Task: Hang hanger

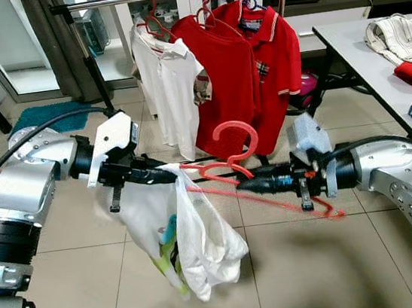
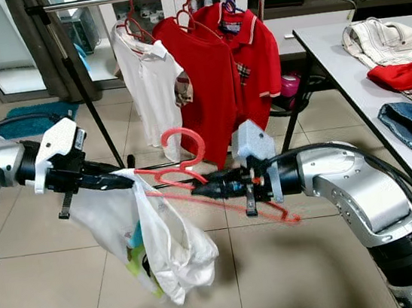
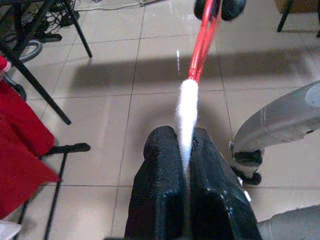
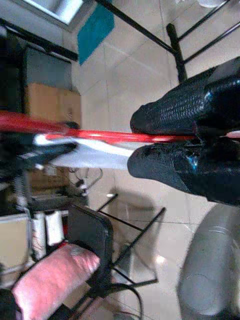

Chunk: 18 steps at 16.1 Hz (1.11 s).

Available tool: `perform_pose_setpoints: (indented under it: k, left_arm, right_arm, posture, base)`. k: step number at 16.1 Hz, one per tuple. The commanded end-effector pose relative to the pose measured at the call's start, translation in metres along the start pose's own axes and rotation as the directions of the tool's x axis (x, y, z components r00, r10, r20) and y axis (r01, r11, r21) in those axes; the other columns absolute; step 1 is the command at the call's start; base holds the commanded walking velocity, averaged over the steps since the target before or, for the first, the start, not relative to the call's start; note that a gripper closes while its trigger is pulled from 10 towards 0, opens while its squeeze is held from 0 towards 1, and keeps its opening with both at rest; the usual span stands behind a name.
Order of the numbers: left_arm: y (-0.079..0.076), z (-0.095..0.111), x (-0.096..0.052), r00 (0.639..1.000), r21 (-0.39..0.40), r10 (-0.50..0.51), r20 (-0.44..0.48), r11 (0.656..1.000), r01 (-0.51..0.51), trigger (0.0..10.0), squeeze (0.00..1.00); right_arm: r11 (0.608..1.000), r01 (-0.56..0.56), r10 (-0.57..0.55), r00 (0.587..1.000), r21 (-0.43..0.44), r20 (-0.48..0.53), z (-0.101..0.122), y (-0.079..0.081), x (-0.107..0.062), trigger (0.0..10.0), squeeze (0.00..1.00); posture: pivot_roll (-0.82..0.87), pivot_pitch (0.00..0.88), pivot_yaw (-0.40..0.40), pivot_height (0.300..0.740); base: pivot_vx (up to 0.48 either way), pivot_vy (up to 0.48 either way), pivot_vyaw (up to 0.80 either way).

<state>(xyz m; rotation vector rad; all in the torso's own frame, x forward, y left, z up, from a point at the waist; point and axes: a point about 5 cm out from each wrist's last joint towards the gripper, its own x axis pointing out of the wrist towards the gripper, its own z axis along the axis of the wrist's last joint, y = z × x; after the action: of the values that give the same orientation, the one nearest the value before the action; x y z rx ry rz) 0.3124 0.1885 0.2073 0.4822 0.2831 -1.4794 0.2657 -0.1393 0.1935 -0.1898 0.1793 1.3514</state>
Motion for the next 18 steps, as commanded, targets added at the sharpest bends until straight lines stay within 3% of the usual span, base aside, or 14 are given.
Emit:
perform_pose_setpoints:
  k: [1, 6, 9, 12, 13, 15, 17, 18]
  left_arm:
    - [0.002, 0.0, -0.007, 0.999, -0.02, 0.04, 0.032, 0.999, -0.04, 0.0, 0.0]
    - [0.01, -0.014, -0.018, 0.984, -0.03, 0.179, -0.022, 0.983, -0.179, 0.0, 0.0]
    - [0.017, -0.012, -0.018, 0.967, -0.036, 0.255, -0.007, 0.966, -0.255, 0.0, 0.0]
    - [0.028, -0.005, -0.015, 0.942, -0.063, 0.335, 0.03, 0.941, -0.332, 0.0, 0.0]
    - [0.03, -0.002, -0.011, 0.941, -0.06, 0.335, 0.035, 0.941, -0.333, 0.0, 0.0]
    - [0.03, 0.005, -0.006, 0.944, -0.082, 0.321, 0.077, 0.946, -0.315, 0.0, 0.0]
    - [0.032, 0.013, -0.001, 0.942, -0.088, 0.319, 0.099, 0.946, -0.312, 0.0, 0.0]
    - [0.033, 0.015, 0.0, 0.938, -0.081, 0.332, 0.099, 0.942, -0.325, 0.0, 0.0]
  right_arm:
    - [1.0, 0.014, -0.013, 0.999, -0.022, 0.041, 0.012, -0.002, -0.003, 10.0, 1.0]
    - [0.992, 0.125, -0.124, 0.972, 0.009, 0.2, 0.03, -0.002, -0.035, 10.0, 1.0]
    - [0.989, 0.145, -0.15, 0.963, 0.035, 0.226, 0.03, 0.005, -0.035, 10.0, 1.0]
    - [0.994, 0.059, -0.073, 0.984, 0.09, 0.161, 0.013, 0.026, -0.013, 10.0, 1.0]
    - [0.991, 0.048, -0.06, 0.994, 0.128, 0.092, 0.0, 0.032, 0.003, 10.0, 1.0]
    - [0.966, 0.163, -0.161, 0.987, 0.202, -0.027, -0.025, 0.024, 0.026, 10.0, 1.0]
    - [0.867, 0.383, -0.345, 0.923, 0.318, -0.173, -0.052, -0.001, 0.041, 10.0, 1.0]
    - [0.858, 0.398, -0.352, 0.916, 0.325, -0.193, -0.055, -0.004, 0.044, 10.0, 1.0]
  posture:
    - [-0.02, 0.0, 0.087, 0.74]
    - [-0.01, 0.0, 0.086, 0.74]
    - [-0.01, 0.0, 0.09, 0.74]
    - [-0.01, 0.0, 0.098, 0.74]
    - [-0.01, 0.0, 0.105, 0.74]
    - [-0.01, 0.0, 0.11, 0.74]
    - [-0.01, 0.0, 0.096, 0.74]
    - [-0.01, 0.0, 0.095, 0.74]
  base:
    - [0.0, 0.0, 0.0]
    - [0.0, 0.0, 0.0]
    - [0.0, 0.0, 0.0]
    - [0.0, 0.0, 0.0]
    - [0.0, 0.0, 0.0]
    - [0.0, 0.0, 0.0]
    - [0.0, 0.0, 0.0]
    - [0.0, 0.0, 0.0]
